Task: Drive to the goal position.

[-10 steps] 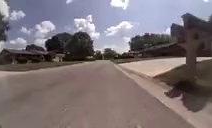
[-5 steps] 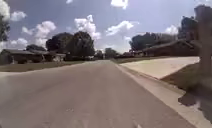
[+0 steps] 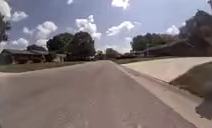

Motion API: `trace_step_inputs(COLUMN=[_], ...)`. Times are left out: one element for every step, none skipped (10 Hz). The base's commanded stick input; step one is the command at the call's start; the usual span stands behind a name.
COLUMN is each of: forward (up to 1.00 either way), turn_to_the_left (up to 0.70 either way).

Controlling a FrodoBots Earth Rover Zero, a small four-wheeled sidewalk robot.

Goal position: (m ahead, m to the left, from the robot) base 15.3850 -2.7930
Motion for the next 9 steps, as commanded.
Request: trace_step_inputs(forward=[0.70, 0.70, 0.70, 0.70, 0.70, 0.70, 0.70, 0.70, 0.70], turn_to_the_left=[0.00, 0.00, 0.00, 0.00, 0.00, 0.00, 0.00, 0.00, 0.00])
